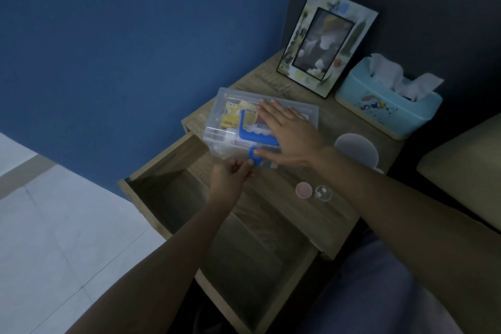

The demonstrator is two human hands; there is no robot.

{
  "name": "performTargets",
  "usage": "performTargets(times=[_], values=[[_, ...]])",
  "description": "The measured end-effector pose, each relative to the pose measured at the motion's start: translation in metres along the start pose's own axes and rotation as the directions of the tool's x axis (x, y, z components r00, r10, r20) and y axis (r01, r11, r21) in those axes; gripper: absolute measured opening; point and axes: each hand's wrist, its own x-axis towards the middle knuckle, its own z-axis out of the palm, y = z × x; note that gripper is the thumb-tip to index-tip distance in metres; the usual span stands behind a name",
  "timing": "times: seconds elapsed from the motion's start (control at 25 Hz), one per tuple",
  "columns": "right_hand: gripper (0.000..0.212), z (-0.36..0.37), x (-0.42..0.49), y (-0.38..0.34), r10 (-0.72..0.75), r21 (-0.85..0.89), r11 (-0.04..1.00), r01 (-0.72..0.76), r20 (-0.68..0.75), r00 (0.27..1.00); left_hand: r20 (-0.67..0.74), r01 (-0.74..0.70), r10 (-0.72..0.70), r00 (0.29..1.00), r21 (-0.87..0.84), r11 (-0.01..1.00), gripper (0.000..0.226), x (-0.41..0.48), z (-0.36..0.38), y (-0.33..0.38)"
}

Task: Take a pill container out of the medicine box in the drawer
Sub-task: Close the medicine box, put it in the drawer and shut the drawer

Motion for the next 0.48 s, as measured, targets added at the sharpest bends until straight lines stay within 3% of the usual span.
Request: performTargets(times=[0.16,0.32,0.4,0.48], values=[[0.093,0.001,0.0,0.0,0.0,-0.009,1.0,0.0,-0.016,1.0,-0.103,-0.078,0.104,0.989,0.234,0.969,0.016,0.006,0.005,-0.001],[0.093,0.0,0.002,0.0,0.009,-0.008,1.0,-0.009,-0.01,1.0,-0.152,-0.038,0.084,0.985,0.285,0.958,0.014,0.002,-0.001,-0.002],[0.091,0.0,0.001,0.001,0.011,0.011,1.0,-0.011,-0.006,1.0,-0.344,0.081,-0.019,0.939,0.169,0.982,0.012,0.0,-0.014,0.001],[0.081,-0.002,0.001,0.002,0.016,0.053,0.999,-0.015,-0.01,1.0,-0.546,0.095,-0.021,0.837,0.107,0.99,0.02,0.006,-0.028,0.018]])
